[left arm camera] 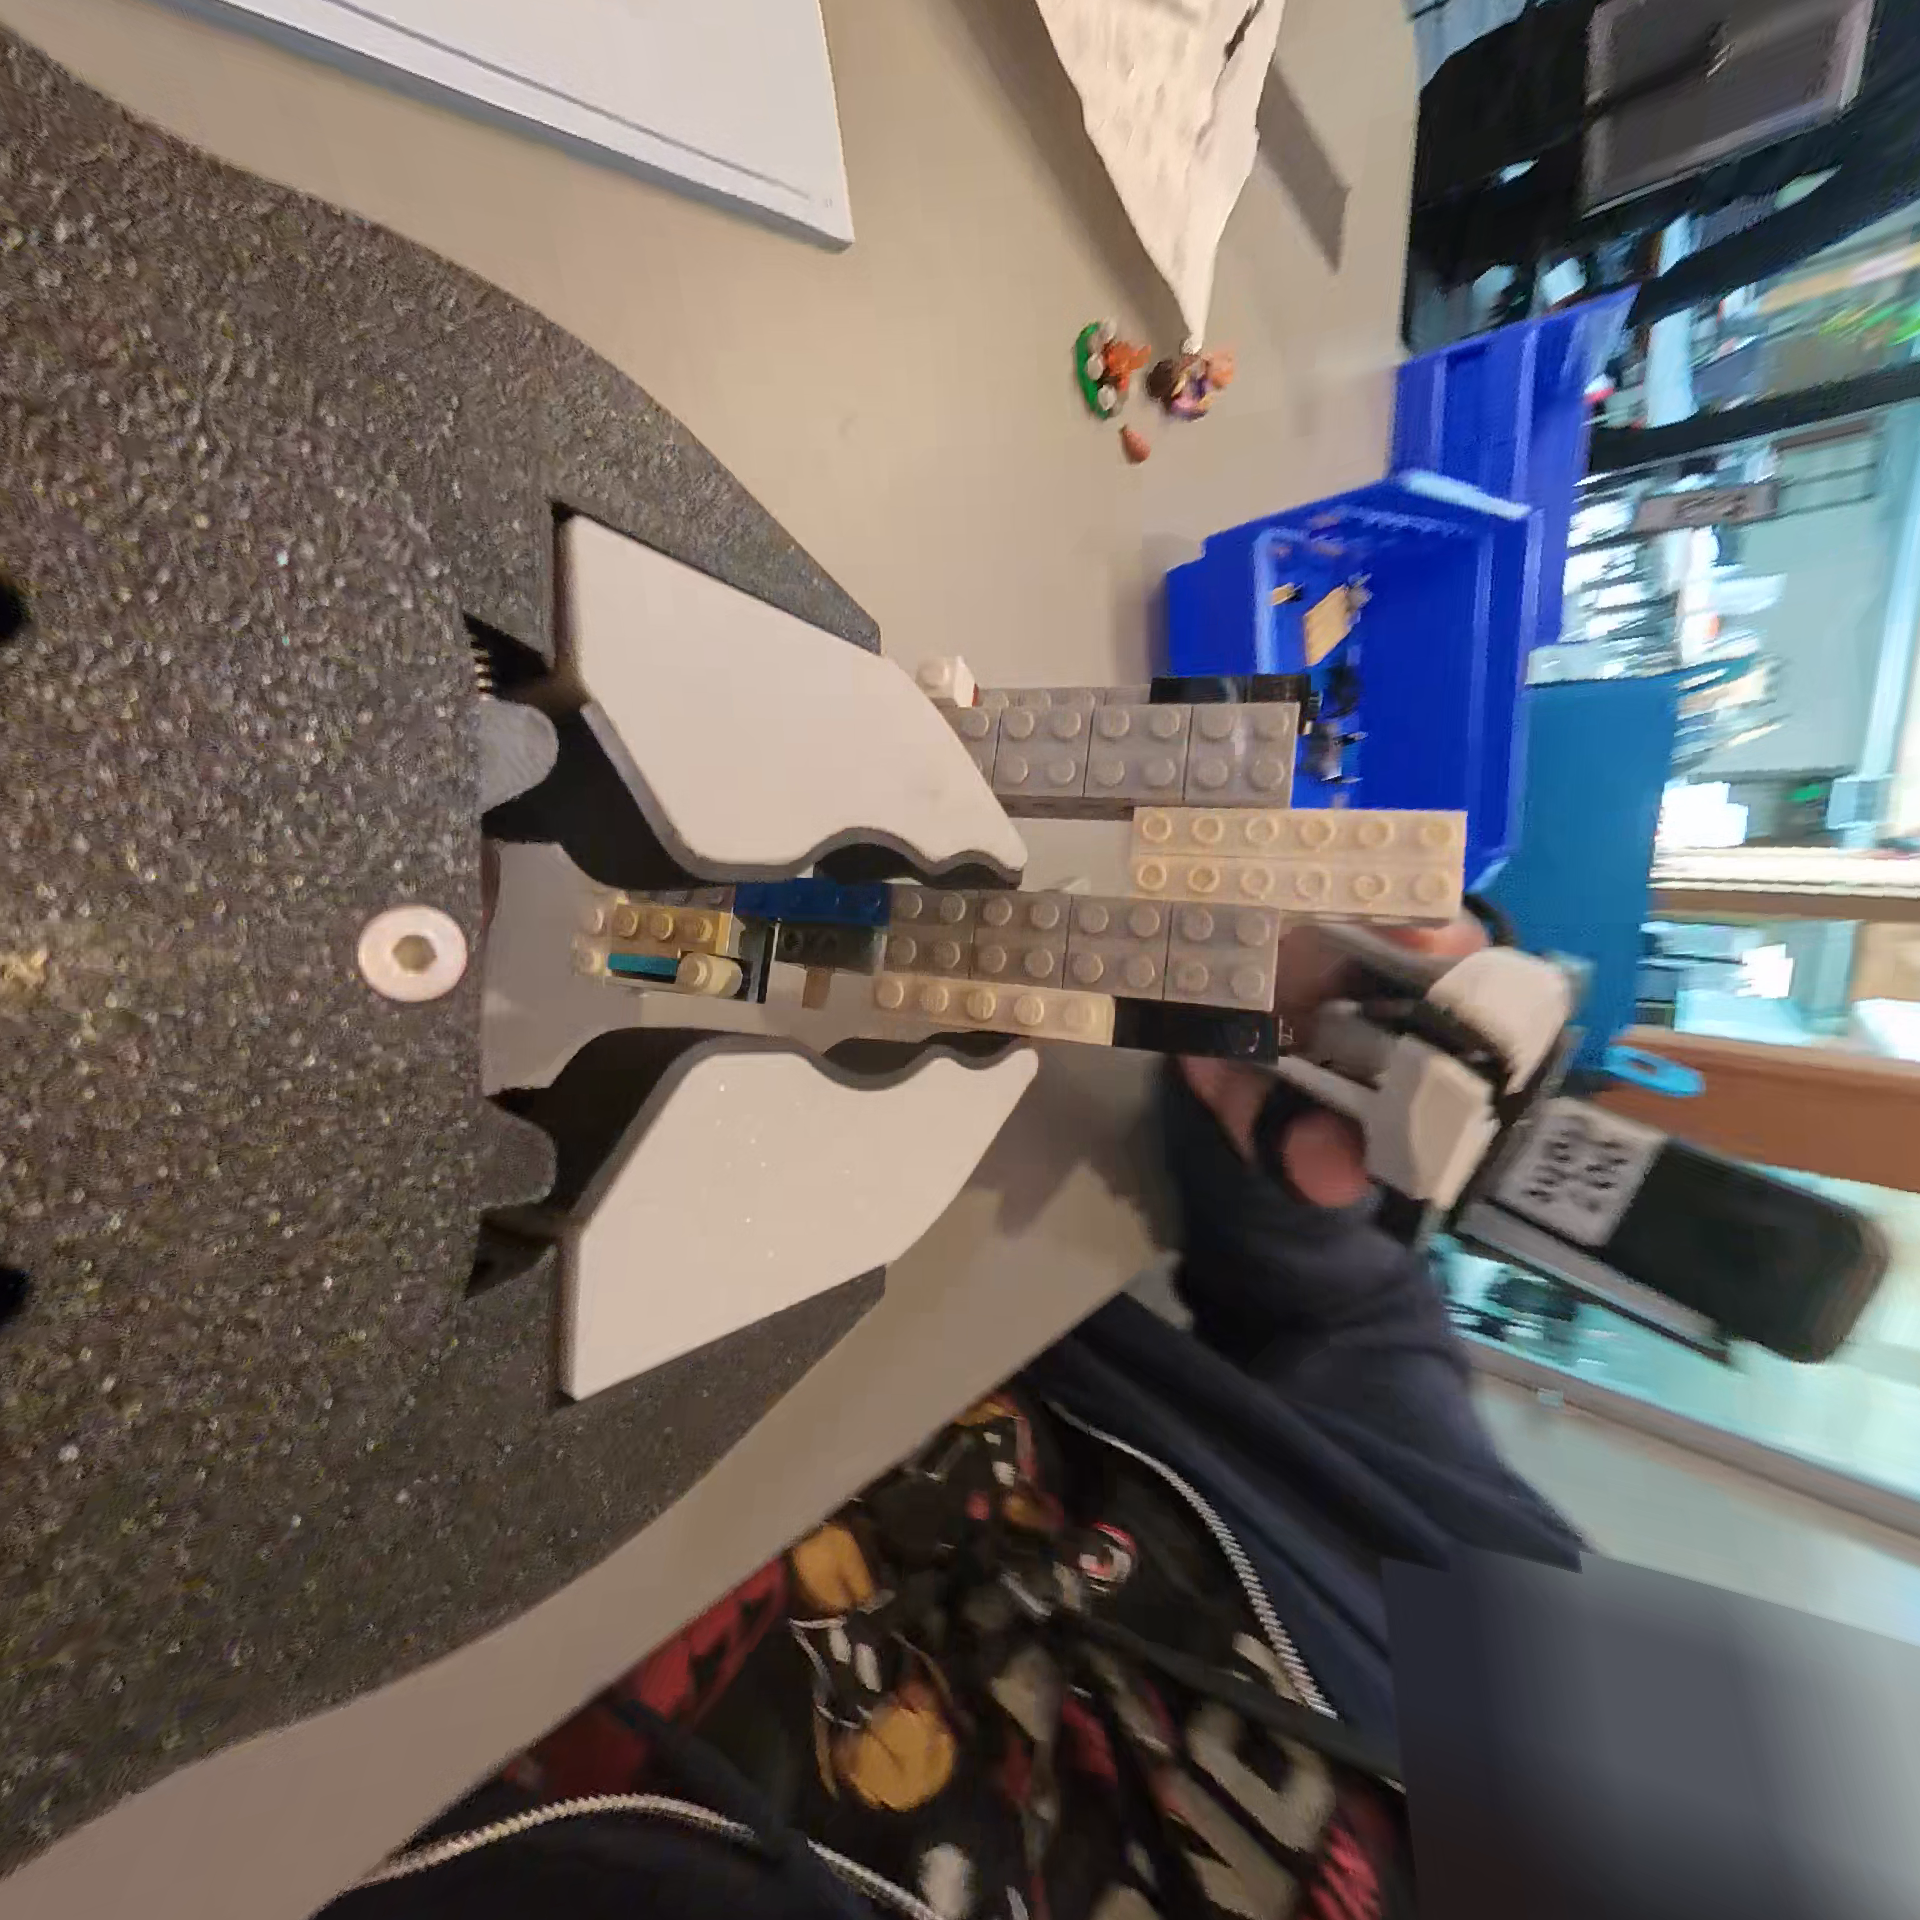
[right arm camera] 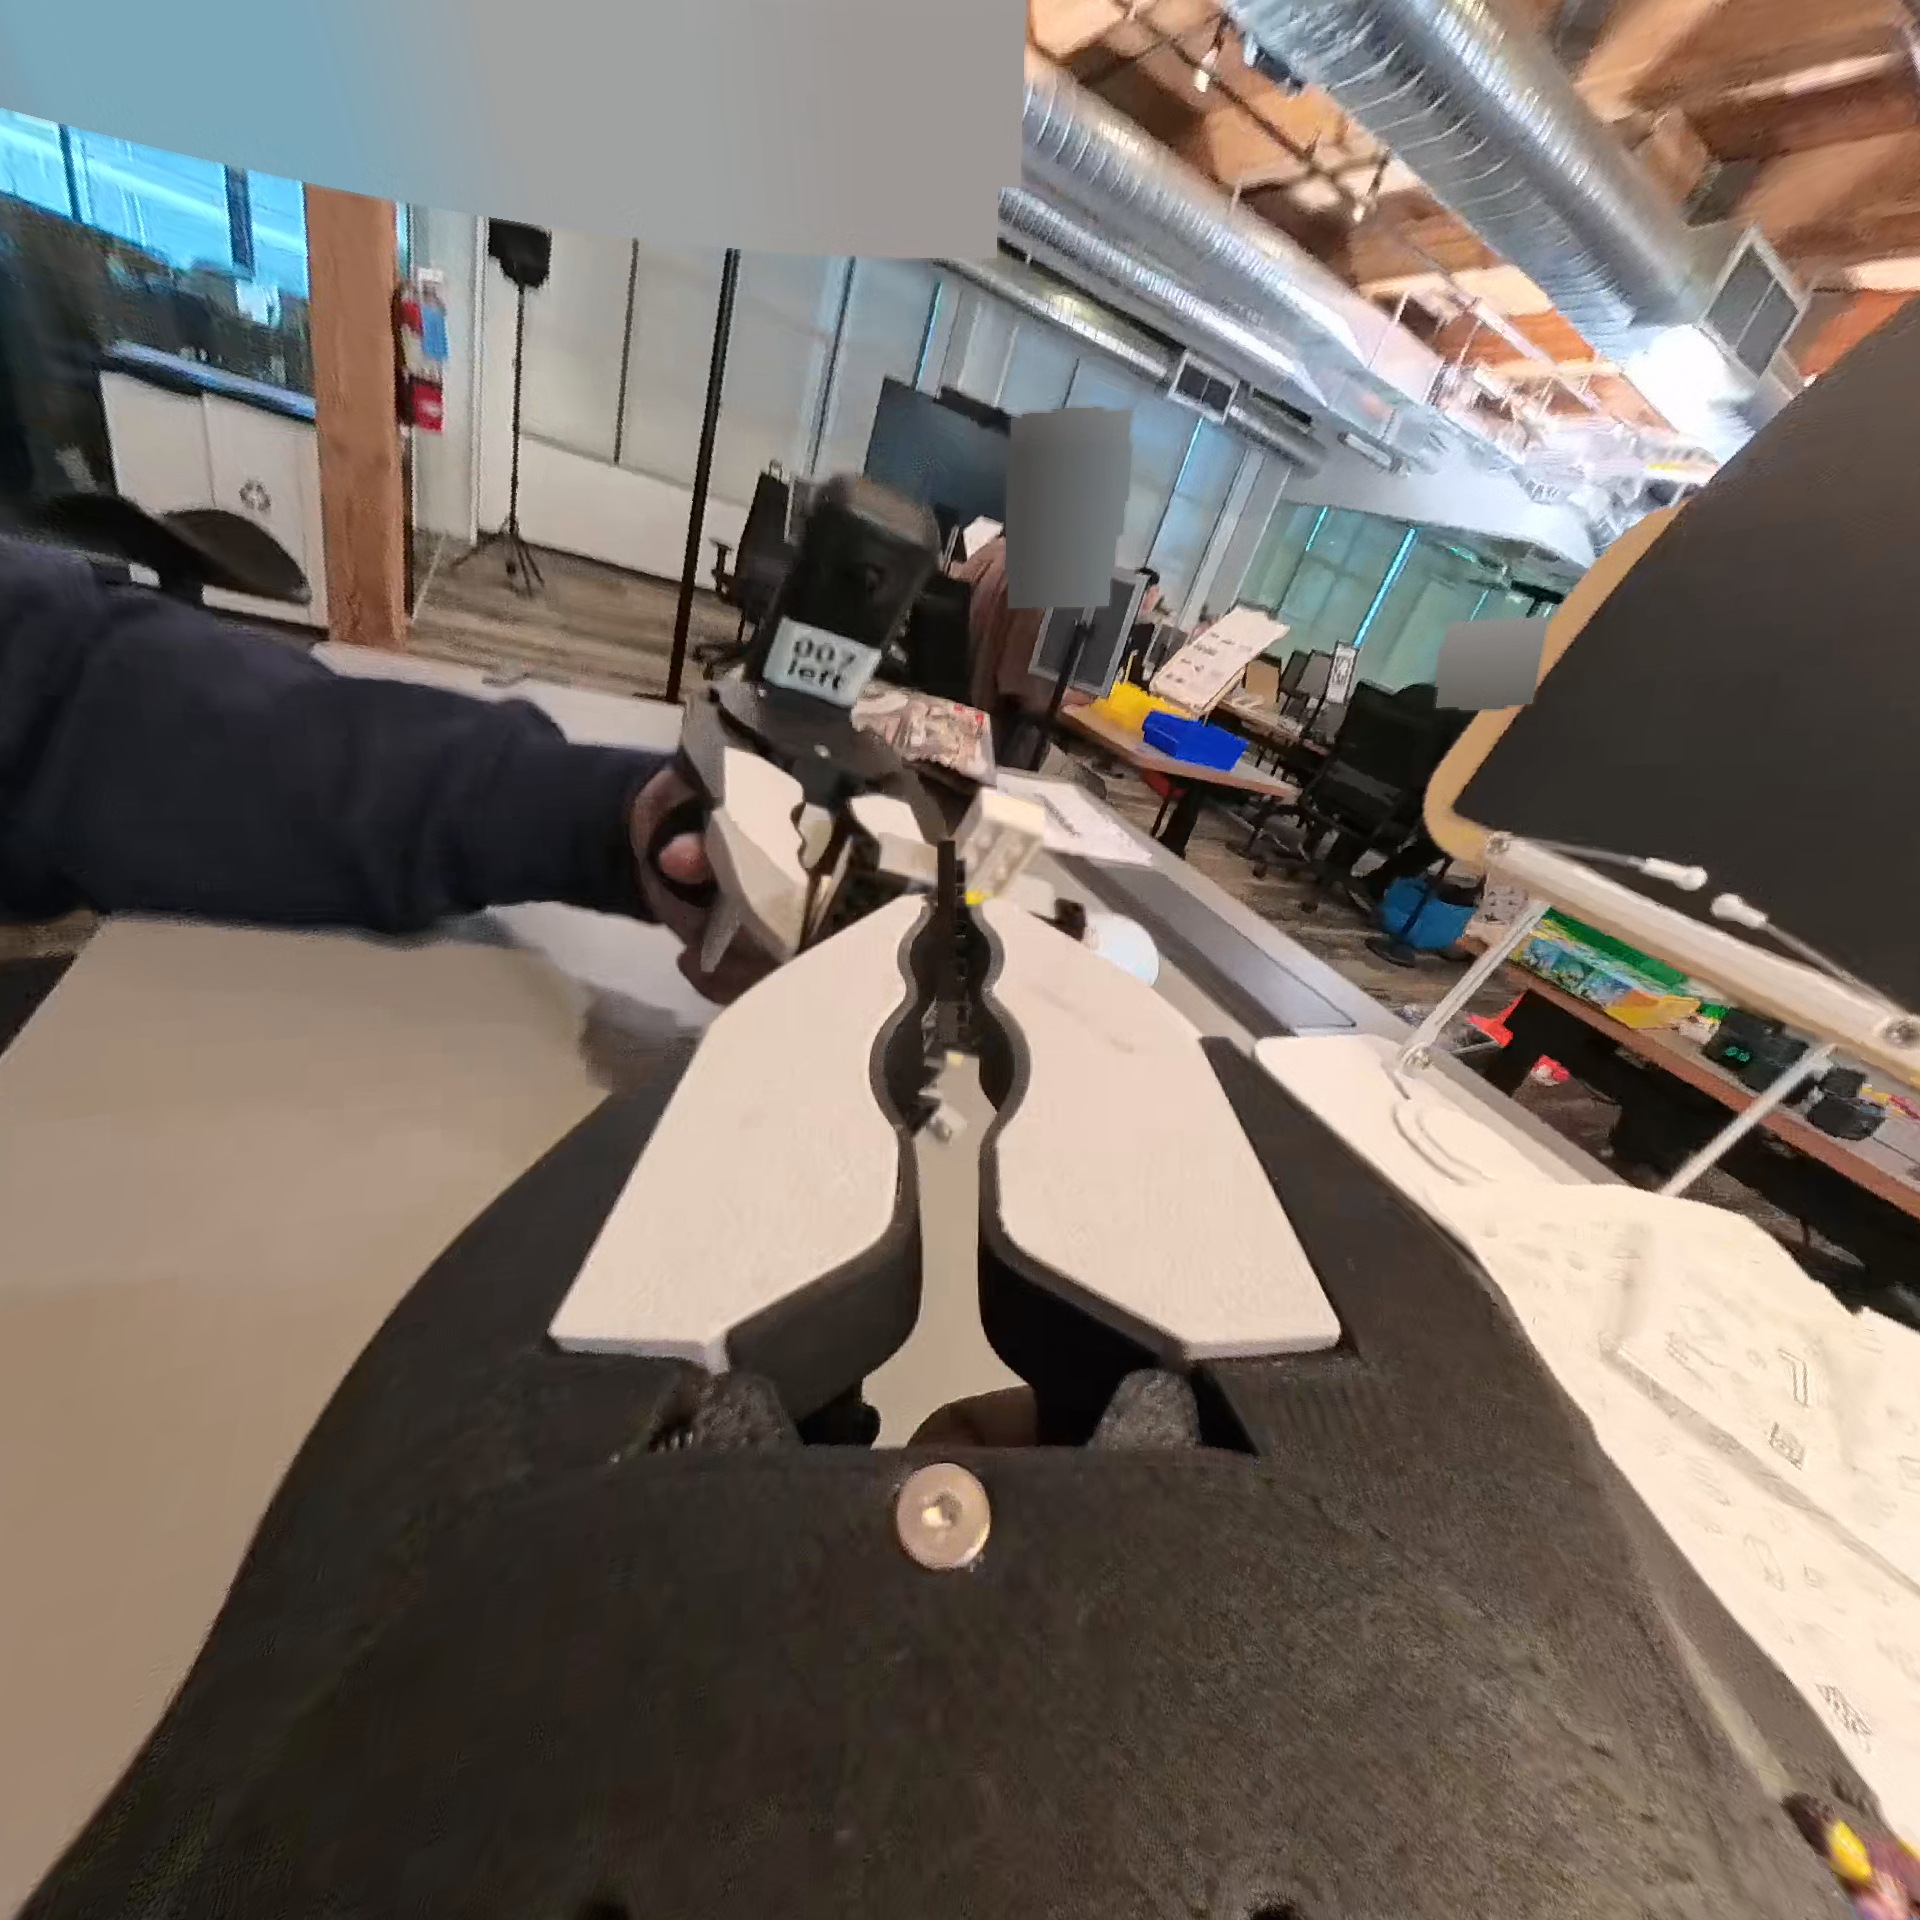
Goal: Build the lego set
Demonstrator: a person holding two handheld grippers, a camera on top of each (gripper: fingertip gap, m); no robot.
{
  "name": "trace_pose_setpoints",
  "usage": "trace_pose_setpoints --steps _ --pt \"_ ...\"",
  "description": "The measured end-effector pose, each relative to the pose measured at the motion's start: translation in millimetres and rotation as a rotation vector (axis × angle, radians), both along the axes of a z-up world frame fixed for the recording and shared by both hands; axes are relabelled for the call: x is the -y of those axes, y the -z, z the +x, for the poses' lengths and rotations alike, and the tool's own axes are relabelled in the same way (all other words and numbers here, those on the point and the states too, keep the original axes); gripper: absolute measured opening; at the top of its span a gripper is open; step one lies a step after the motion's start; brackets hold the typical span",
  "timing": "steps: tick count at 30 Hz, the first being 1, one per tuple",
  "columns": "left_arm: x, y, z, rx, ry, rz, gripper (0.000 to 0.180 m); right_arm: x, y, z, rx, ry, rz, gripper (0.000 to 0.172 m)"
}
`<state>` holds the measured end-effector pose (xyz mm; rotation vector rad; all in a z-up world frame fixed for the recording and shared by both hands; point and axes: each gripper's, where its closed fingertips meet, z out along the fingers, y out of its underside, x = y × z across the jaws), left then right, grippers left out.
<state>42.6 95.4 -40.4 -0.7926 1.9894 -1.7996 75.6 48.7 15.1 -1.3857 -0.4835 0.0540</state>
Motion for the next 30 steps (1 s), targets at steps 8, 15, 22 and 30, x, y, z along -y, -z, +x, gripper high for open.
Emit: trace_pose_setpoints --steps 8,15,22,30 --pt "14 -15 3 0.026 0.1 -0.242 0.025 -30 2 -11 -0.096 -0.236 -0.124 0.005" --pt "21 -7 6 -0.016 0.12 -0.251 0.025 -43 6 -11 -0.156 -0.329 -0.203 0.005" --pt "24 3 4 -0.065 0.115 -0.173 0.025 -40 16 -12 -0.154 -0.312 -0.218 0.005" --pt "24 21 4 -0.086 0.054 0.002 0.026 -37 32 -15 -0.155 -0.284 -0.24 0.005"
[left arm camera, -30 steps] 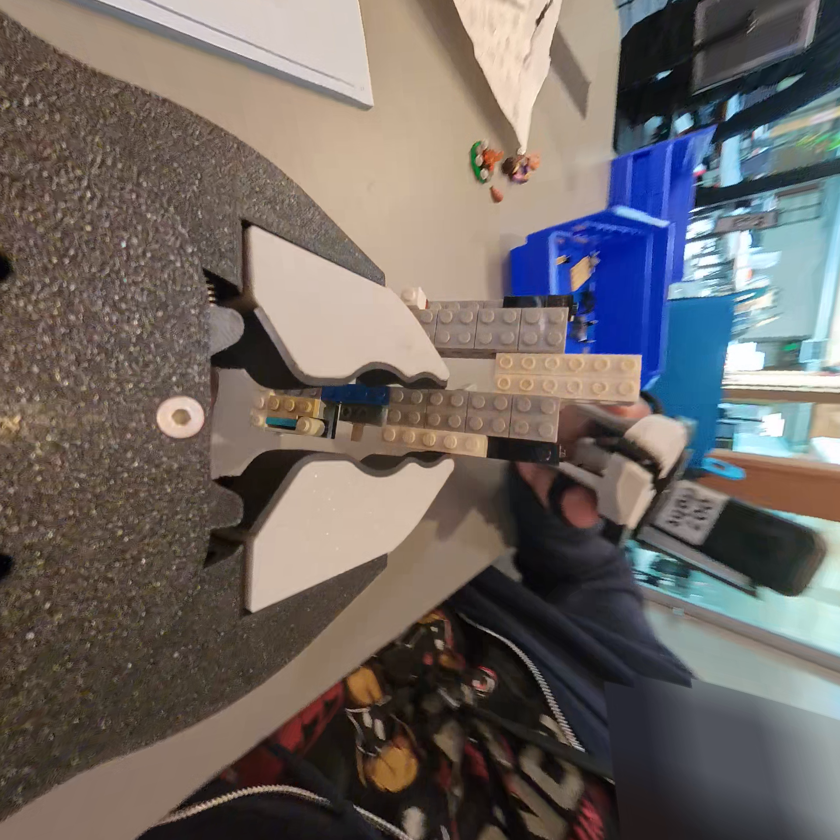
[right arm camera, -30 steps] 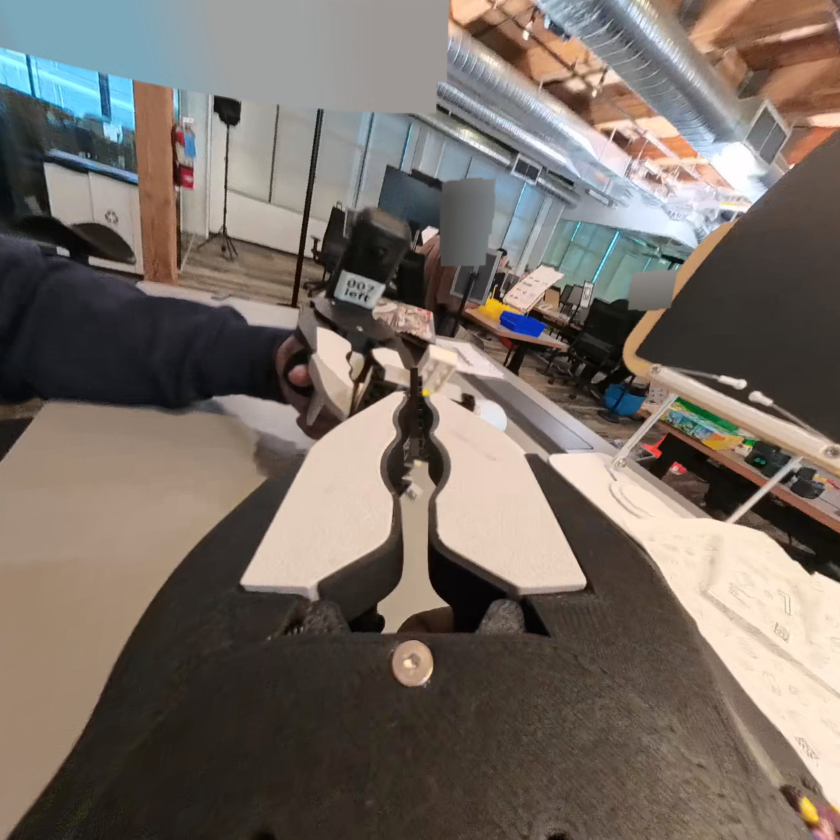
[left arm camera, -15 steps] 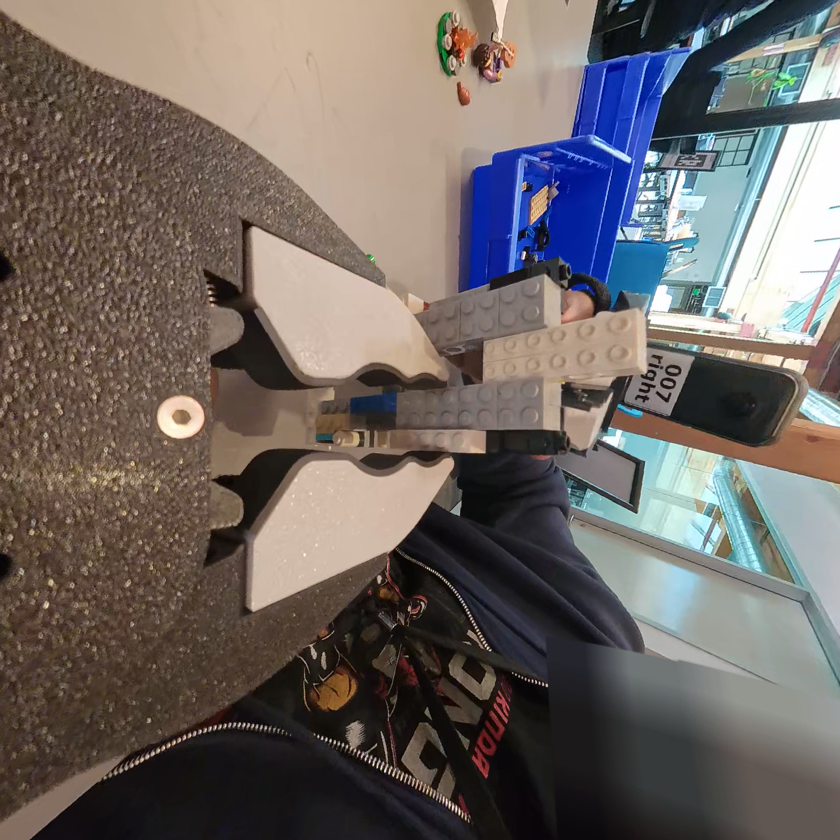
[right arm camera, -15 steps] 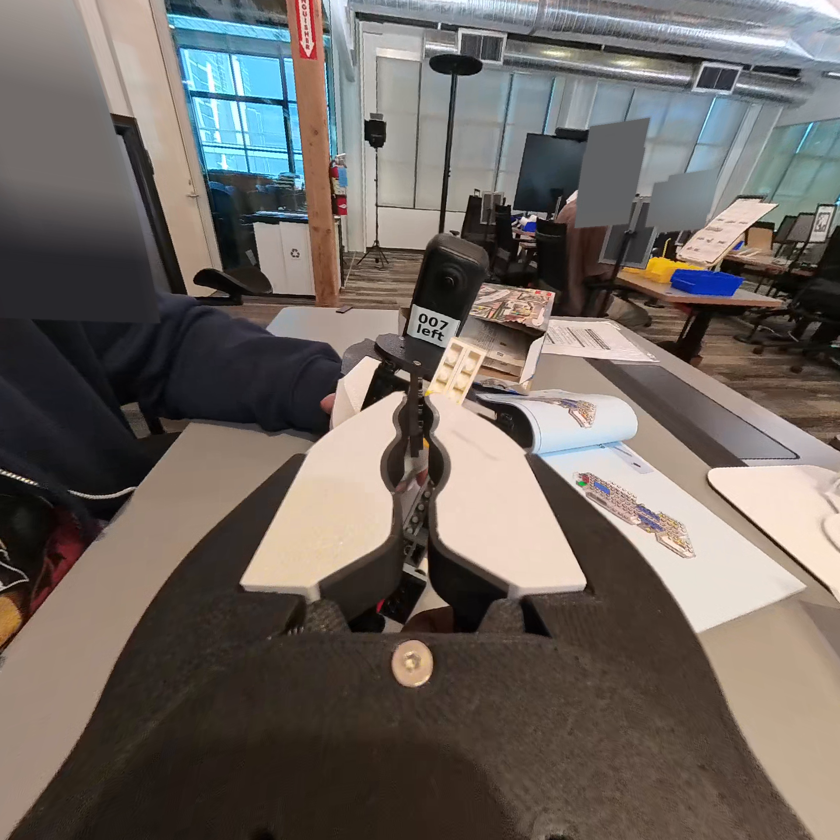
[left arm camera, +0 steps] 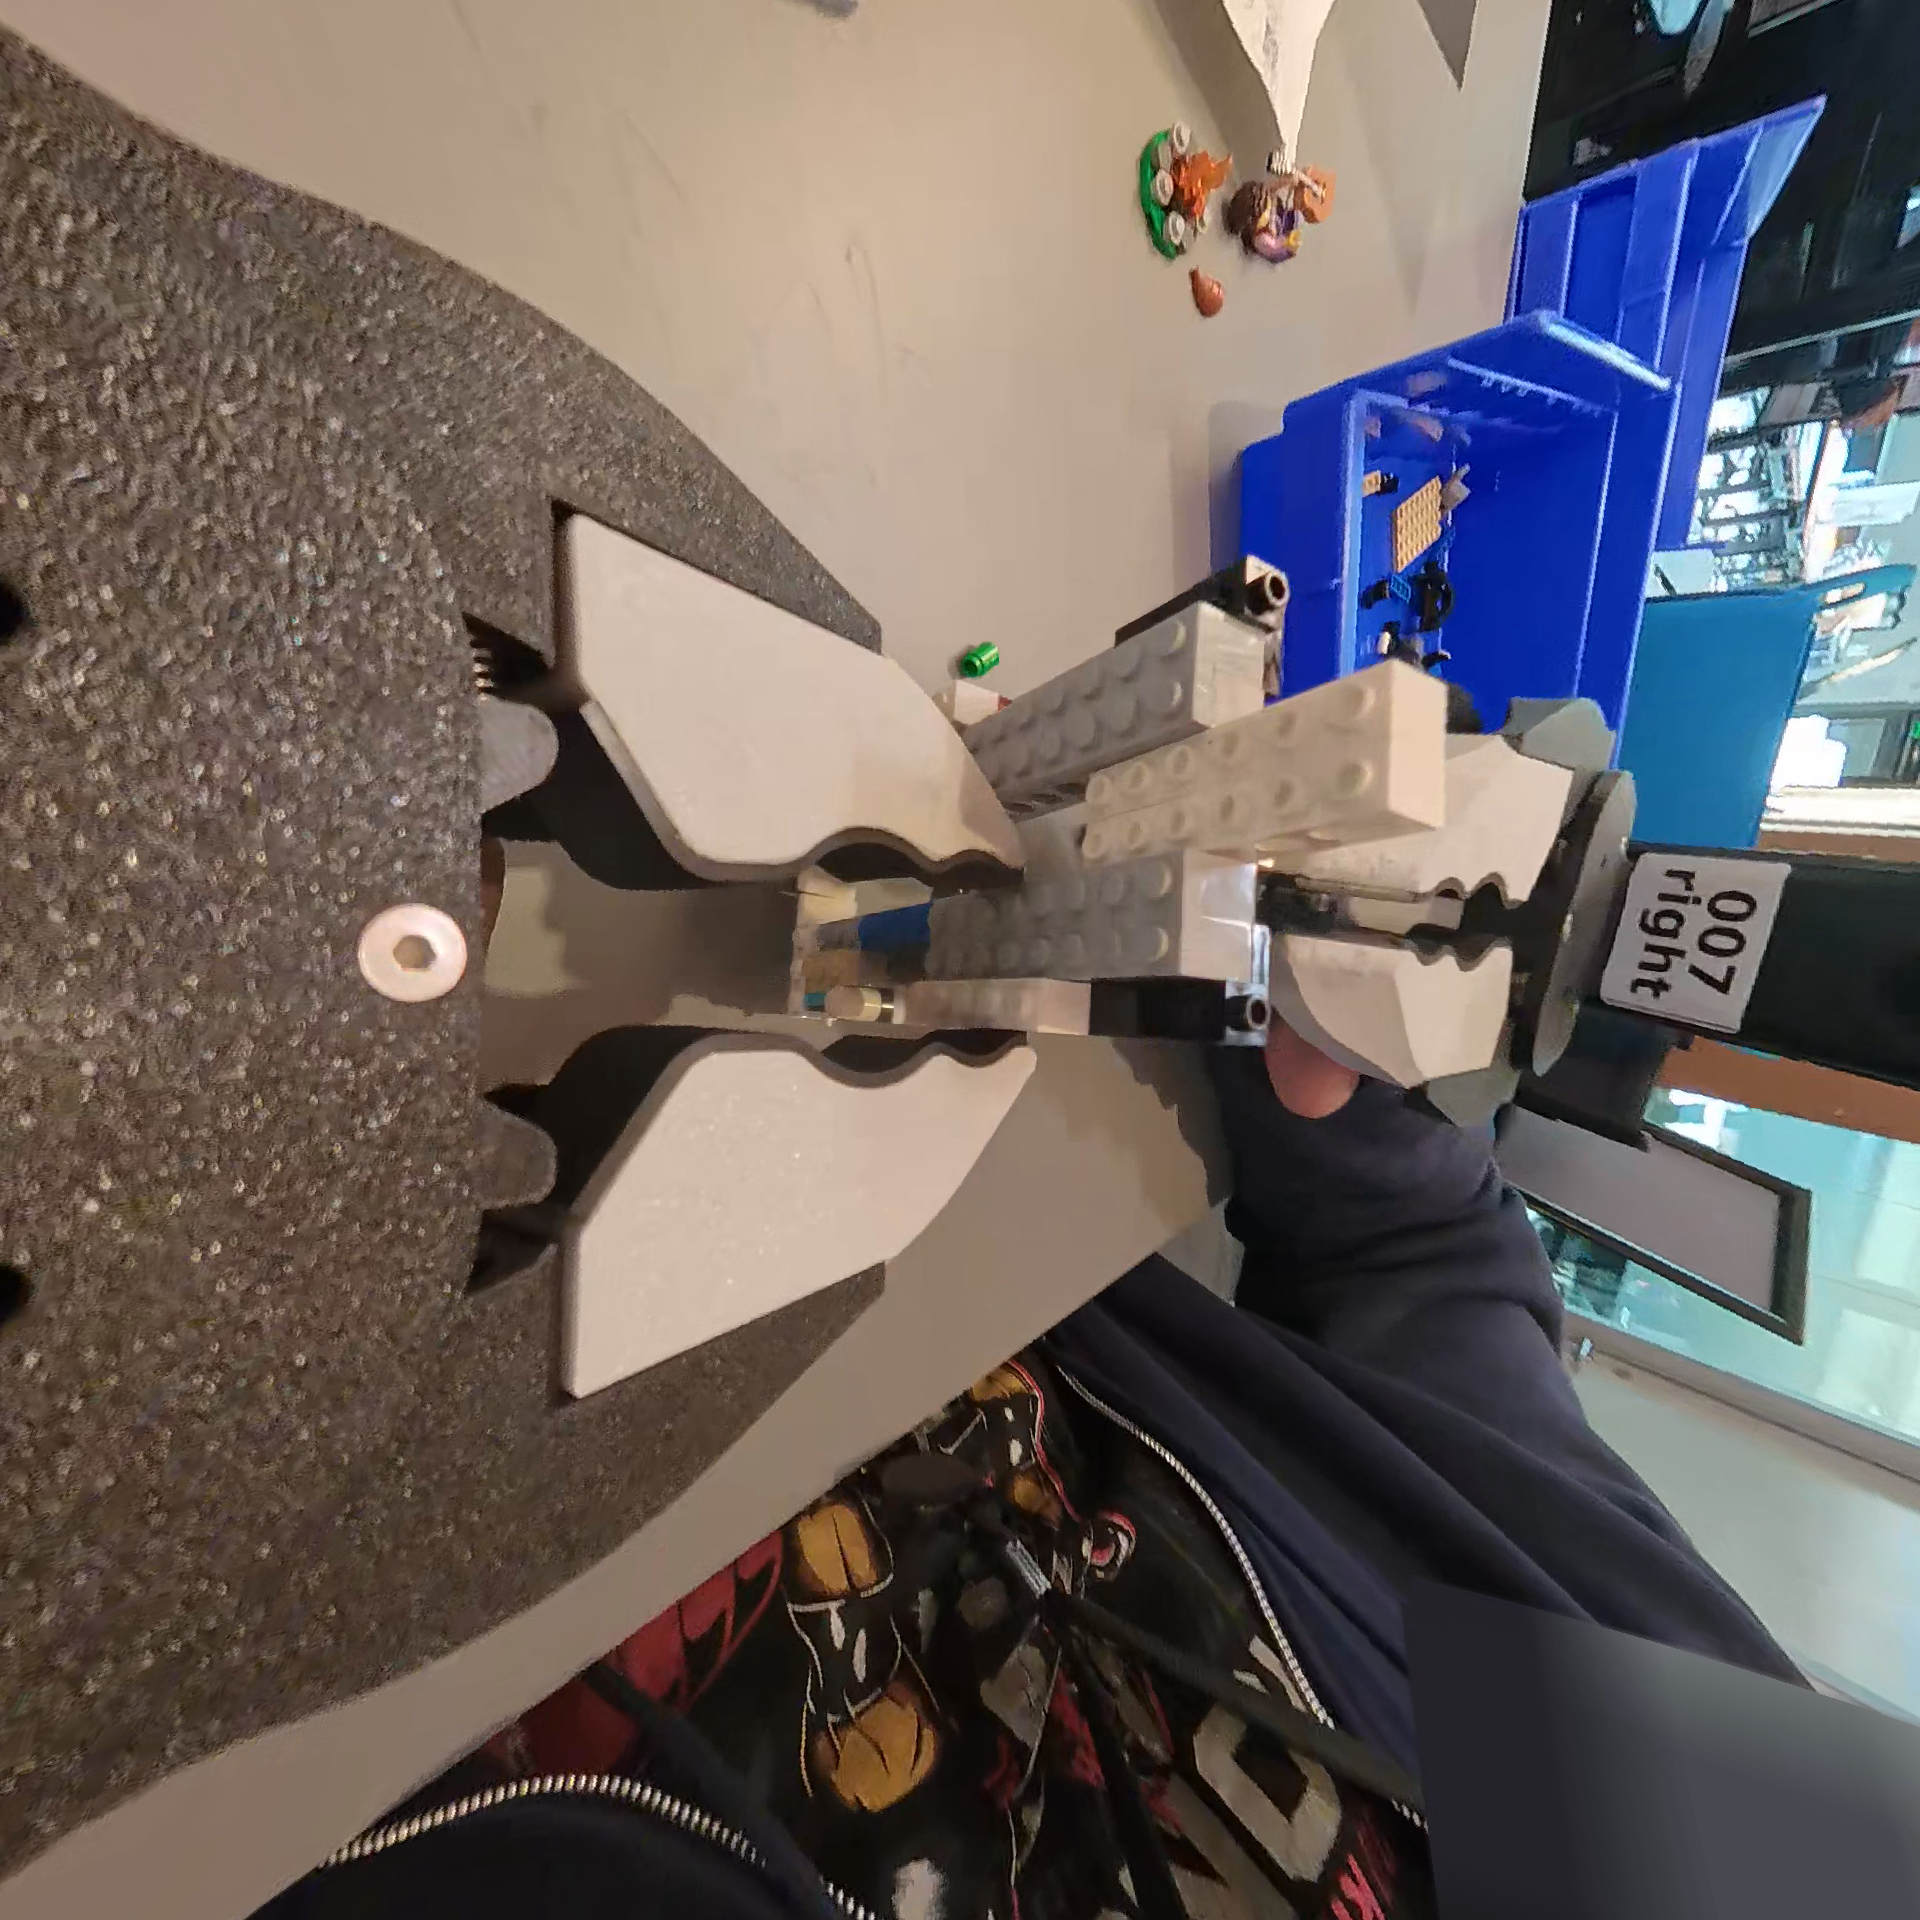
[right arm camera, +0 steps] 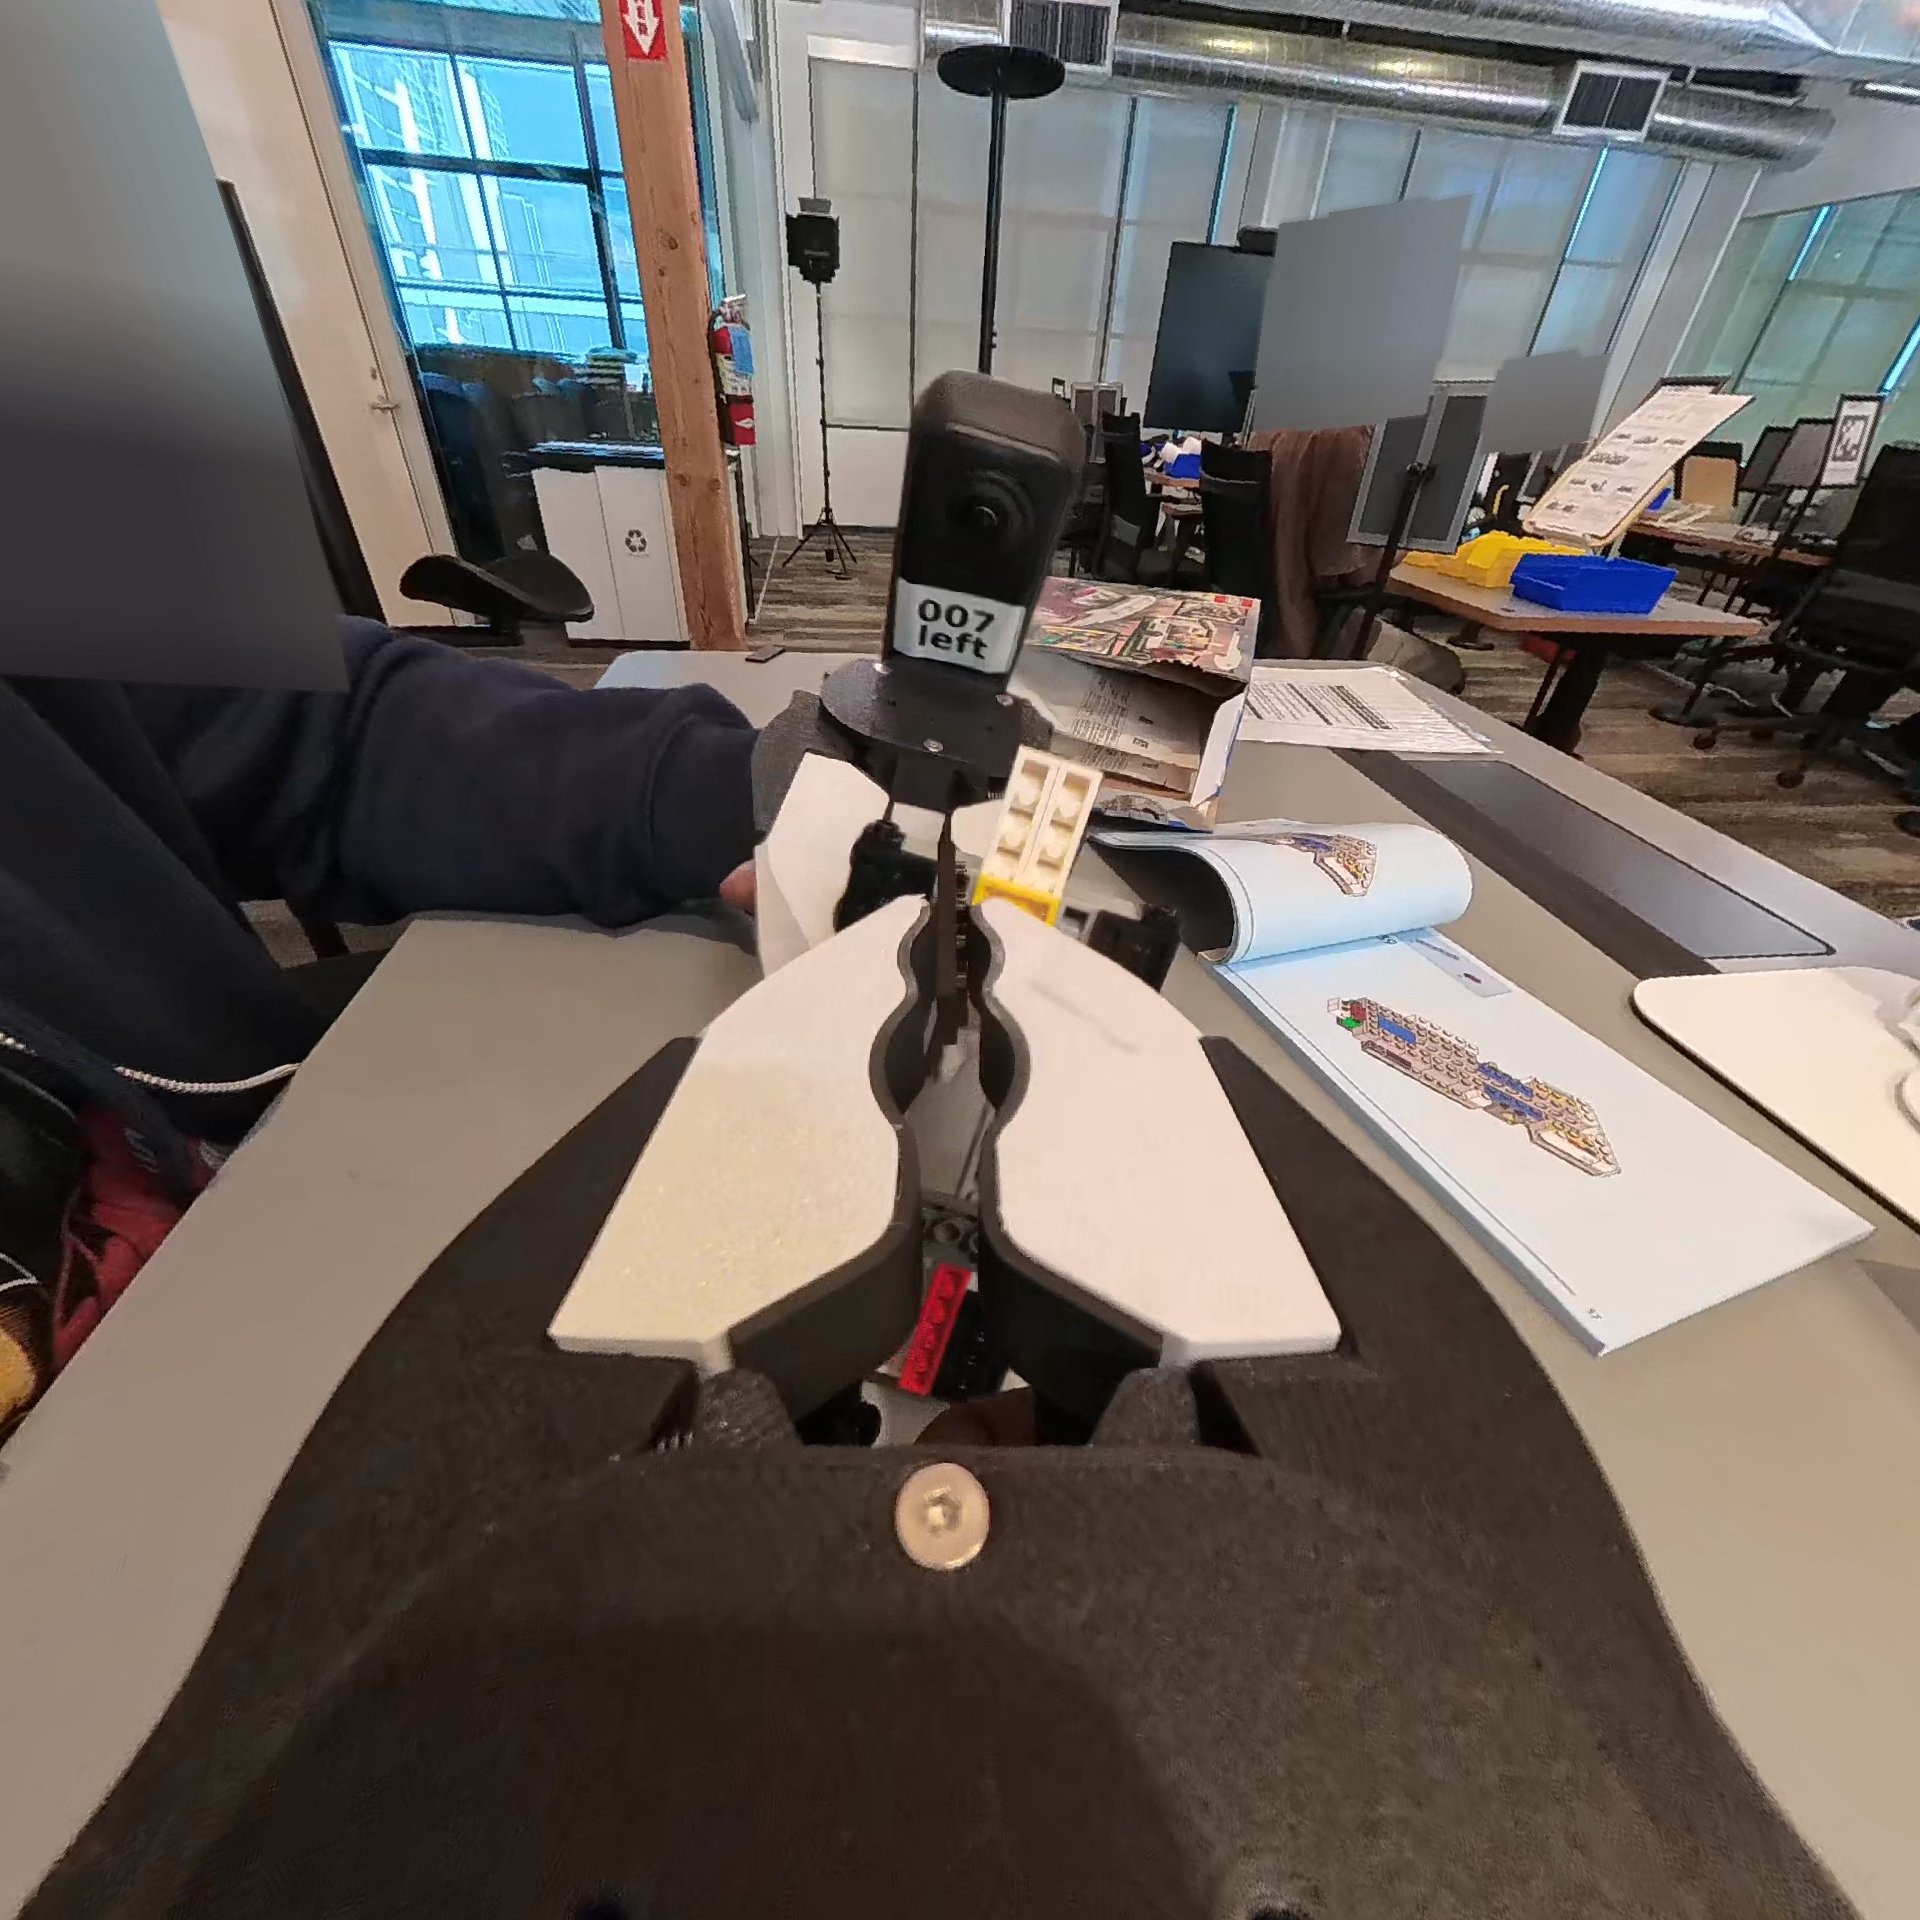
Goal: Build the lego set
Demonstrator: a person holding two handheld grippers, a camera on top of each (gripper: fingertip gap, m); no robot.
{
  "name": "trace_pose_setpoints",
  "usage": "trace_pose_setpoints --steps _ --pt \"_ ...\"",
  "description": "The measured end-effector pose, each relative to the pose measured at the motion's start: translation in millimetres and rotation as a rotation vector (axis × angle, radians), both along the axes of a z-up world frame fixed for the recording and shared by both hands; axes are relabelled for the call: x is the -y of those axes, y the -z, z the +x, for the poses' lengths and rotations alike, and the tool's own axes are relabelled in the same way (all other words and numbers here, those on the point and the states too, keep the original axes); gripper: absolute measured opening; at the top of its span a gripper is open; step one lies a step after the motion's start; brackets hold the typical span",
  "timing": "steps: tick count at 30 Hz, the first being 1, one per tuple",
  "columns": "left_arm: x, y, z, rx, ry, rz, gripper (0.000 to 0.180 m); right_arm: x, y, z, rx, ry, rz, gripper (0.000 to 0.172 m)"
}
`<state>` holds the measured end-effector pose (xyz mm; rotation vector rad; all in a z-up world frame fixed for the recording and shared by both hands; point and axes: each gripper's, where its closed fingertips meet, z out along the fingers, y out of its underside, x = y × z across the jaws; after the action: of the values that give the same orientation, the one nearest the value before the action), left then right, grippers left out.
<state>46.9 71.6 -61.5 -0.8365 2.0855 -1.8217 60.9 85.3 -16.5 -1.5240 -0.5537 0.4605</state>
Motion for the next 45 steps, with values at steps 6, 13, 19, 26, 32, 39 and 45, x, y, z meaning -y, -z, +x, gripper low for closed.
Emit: trace_pose_setpoints --steps 6,13,19,26,32,39,45 --pt "-7 -4 8 0.04 -0.098 0.082 0.034 -3 6 3 0.026 0.048 -0.011 0.005" --pt "-9 -5 20 0.037 -0.17 0.048 0.034 -7 12 8 0.059 0.096 -0.027 0.005" --pt "-13 -8 33 0.033 -0.267 0.006 0.035 -11 12 18 0.061 0.159 -0.029 0.005" --pt "-21 -13 44 0.067 -0.388 0.009 0.031 -15 9 28 0.051 0.228 -0.026 0.005" --pt "-21 -14 40 0.072 -0.334 -0.038 0.031 -14 8 26 0.066 0.217 -0.022 0.005" --pt "-15 -16 25 0.076 -0.188 -0.066 0.031 -7 4 19 0.064 0.13 -0.047 0.005" --pt "-8 -17 20 0.072 -0.136 -0.049 0.031 -1 -4 14 0.131 0.082 -0.034 0.005"
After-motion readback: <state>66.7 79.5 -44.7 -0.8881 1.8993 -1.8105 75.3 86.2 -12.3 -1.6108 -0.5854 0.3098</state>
